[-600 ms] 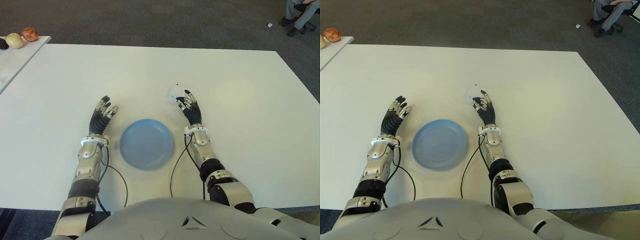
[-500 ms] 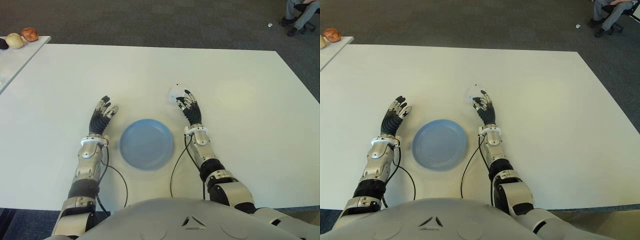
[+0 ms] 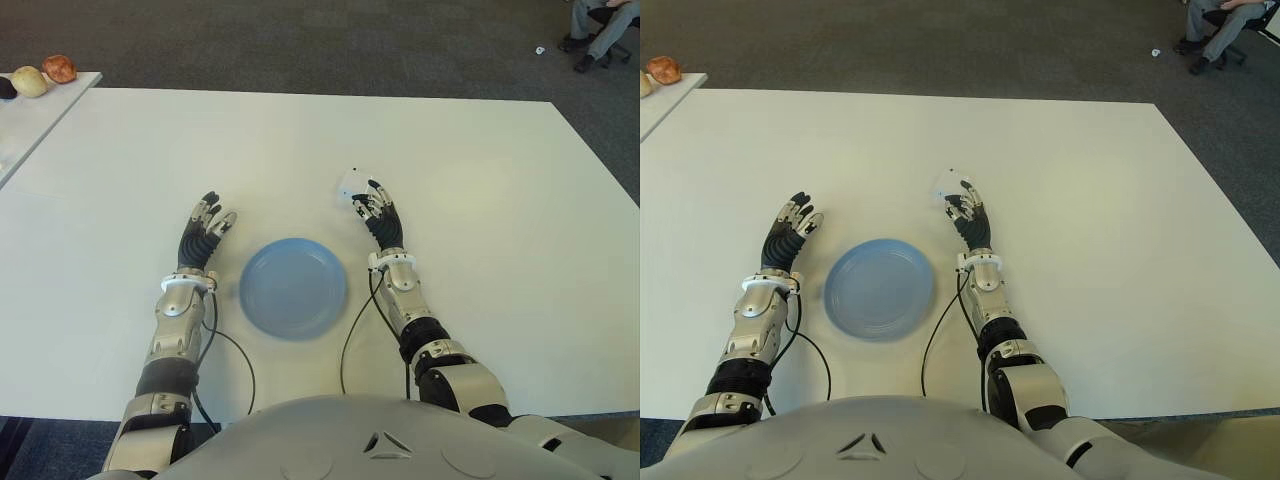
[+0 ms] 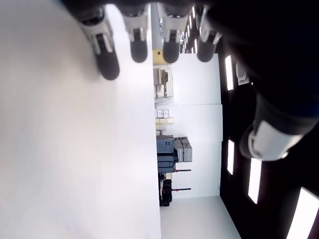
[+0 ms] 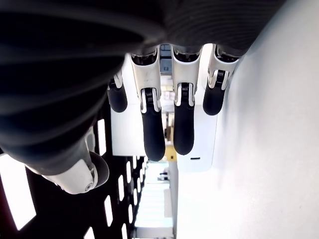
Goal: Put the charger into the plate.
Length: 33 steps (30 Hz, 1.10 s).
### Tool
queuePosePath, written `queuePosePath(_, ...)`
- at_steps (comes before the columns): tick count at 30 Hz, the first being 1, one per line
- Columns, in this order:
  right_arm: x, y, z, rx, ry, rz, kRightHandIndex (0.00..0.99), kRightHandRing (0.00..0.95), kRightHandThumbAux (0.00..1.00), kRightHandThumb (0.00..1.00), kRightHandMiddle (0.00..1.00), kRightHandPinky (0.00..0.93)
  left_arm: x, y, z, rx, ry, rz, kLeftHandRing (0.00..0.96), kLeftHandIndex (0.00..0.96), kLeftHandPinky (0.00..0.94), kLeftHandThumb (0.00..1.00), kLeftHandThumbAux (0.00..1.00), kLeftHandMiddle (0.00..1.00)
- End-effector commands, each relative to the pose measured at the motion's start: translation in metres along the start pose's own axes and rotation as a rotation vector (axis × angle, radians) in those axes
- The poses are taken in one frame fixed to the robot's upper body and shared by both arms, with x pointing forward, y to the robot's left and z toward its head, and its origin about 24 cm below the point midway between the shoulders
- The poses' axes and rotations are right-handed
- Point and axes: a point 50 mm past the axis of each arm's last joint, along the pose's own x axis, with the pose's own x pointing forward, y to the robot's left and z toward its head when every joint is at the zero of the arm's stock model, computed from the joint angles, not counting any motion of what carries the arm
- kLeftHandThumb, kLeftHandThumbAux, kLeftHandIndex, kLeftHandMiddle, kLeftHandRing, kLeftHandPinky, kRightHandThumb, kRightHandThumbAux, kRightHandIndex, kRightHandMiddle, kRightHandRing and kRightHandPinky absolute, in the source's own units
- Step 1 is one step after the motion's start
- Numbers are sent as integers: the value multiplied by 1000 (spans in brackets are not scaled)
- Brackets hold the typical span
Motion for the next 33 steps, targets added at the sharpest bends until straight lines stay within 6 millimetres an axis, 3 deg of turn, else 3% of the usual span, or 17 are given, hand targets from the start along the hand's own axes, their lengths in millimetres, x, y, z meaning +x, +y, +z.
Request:
queuePosePath(1, -19, 1, -29, 22, 146, -14, 123, 325, 649, 417, 383, 184, -23, -4, -42, -17, 198, 12, 41, 0, 43, 0, 592, 59)
queuePosePath(21, -19, 2, -24, 13, 104, -45, 144, 331, 646, 452, 390, 165, -22, -4, -43, -24, 158, 36, 46, 0, 44, 0, 575, 65)
queuePosePath(24, -17, 3, -11, -6, 31, -72, 150, 327, 650, 482, 387, 163, -22, -4, -44, -27, 157, 37, 45, 0, 44, 0, 575, 64)
queuePosePath(28, -12, 8, 21, -67, -116, -112, 149, 304, 643, 498, 321, 244, -22, -4, -44, -28, 156, 38, 45, 0, 46, 0, 578, 64)
queuePosePath(33, -11, 11, 37, -142, -194, -130, 139, 270, 626, 490, 266, 260, -22, -4, -45, -26, 157, 36, 45, 0, 45, 0, 579, 65)
